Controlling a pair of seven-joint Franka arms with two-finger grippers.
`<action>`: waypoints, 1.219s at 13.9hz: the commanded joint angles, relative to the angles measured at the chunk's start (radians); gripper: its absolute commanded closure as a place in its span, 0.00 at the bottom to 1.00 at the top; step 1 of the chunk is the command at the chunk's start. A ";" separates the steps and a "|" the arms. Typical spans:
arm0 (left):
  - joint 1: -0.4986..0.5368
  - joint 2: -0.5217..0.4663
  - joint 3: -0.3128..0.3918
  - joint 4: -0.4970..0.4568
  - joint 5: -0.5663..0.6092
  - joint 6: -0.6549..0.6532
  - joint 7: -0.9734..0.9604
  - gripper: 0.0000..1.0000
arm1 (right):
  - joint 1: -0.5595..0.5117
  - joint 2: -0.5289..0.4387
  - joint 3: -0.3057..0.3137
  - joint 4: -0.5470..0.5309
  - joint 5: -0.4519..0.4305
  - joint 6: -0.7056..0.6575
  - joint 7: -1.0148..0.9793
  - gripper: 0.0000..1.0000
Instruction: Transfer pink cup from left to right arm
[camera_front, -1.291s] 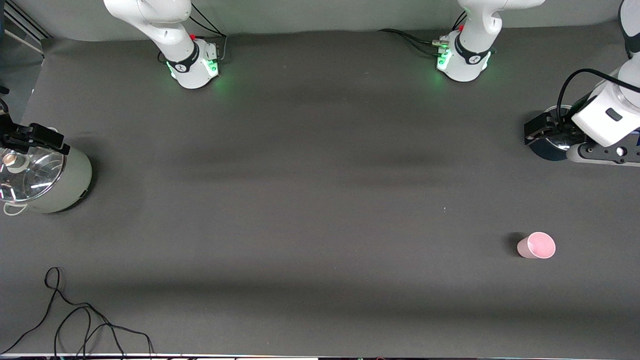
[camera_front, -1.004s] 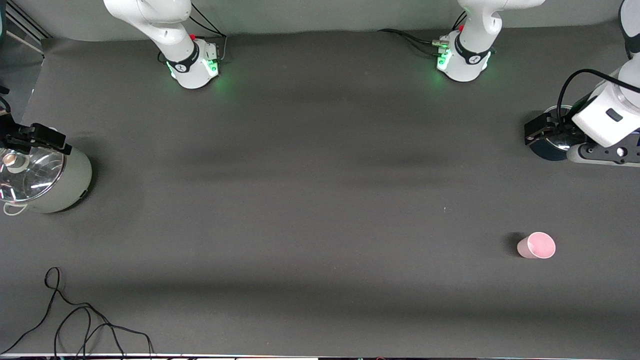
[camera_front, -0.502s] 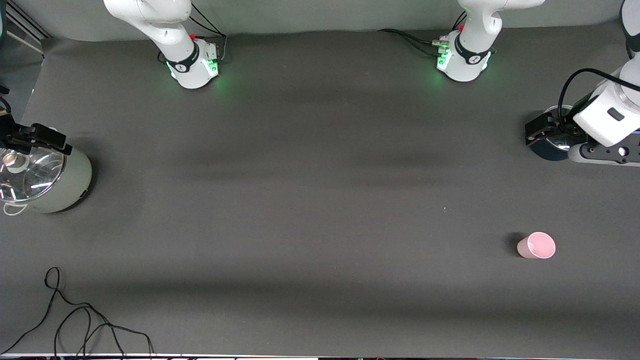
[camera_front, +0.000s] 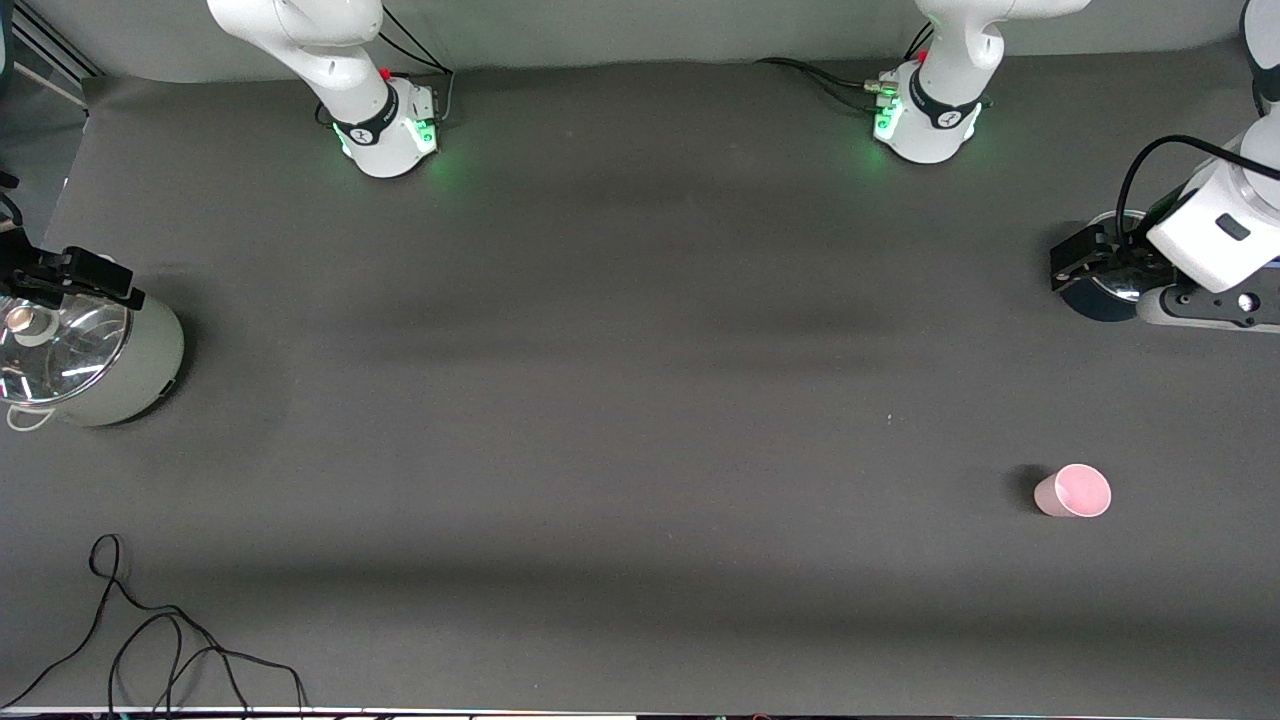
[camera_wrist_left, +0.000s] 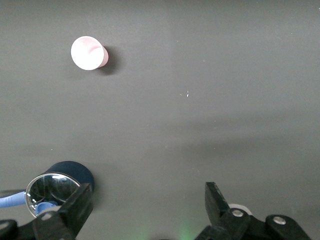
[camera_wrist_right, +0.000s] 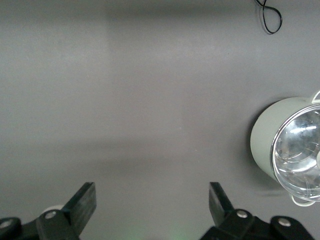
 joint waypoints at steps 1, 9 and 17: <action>-0.002 0.028 0.007 0.042 0.007 -0.010 0.009 0.00 | 0.007 0.003 -0.005 0.011 0.015 -0.012 0.003 0.00; 0.134 0.111 0.013 0.134 0.032 -0.001 0.429 0.00 | 0.007 0.003 -0.008 0.011 0.015 -0.012 -0.002 0.00; 0.427 0.309 0.012 0.202 -0.133 0.138 1.102 0.00 | 0.007 0.004 -0.008 0.011 0.015 -0.012 -0.003 0.00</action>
